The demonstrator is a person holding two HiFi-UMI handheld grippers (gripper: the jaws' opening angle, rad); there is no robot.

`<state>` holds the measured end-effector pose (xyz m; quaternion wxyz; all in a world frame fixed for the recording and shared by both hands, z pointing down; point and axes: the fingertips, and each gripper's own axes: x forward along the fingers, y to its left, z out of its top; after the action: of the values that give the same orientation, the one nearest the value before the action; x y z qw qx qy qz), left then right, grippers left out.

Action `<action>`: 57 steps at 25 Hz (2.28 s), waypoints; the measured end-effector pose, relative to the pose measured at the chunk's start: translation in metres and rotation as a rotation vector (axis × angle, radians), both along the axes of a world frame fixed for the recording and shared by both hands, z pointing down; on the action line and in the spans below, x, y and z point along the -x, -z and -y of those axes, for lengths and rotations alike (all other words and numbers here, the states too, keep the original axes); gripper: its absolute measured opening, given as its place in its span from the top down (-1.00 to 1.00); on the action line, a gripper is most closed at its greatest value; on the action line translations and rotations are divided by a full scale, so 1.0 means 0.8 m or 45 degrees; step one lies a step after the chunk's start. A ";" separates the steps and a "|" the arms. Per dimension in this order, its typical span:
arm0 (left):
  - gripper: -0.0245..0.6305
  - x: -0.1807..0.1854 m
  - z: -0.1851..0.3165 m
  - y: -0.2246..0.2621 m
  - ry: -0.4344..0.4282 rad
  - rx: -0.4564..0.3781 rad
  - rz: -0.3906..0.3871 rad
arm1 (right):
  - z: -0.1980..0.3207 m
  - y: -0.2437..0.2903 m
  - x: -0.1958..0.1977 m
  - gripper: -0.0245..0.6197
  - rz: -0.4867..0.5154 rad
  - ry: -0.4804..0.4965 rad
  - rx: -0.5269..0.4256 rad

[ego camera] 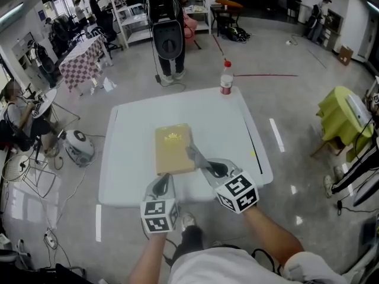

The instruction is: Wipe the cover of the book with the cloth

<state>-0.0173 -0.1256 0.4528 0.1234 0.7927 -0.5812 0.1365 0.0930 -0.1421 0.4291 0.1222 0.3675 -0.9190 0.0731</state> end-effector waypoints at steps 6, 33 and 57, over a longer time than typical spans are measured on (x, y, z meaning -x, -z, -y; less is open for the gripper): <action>0.91 0.026 0.062 -0.010 0.015 0.011 -0.011 | 0.065 -0.009 0.023 0.87 -0.081 0.034 -0.022; 0.91 0.105 0.198 -0.059 -0.075 0.100 -0.051 | 0.296 -0.110 0.124 0.87 -0.677 0.206 -0.087; 0.91 0.094 0.161 -0.064 -0.063 0.103 -0.032 | 0.182 -0.125 0.117 0.87 -0.582 0.284 -0.019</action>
<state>-0.0924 -0.2545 0.5039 0.1592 0.8028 -0.5539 0.1529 -0.0009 -0.2877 0.5290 0.3315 0.2719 -0.9028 -0.0327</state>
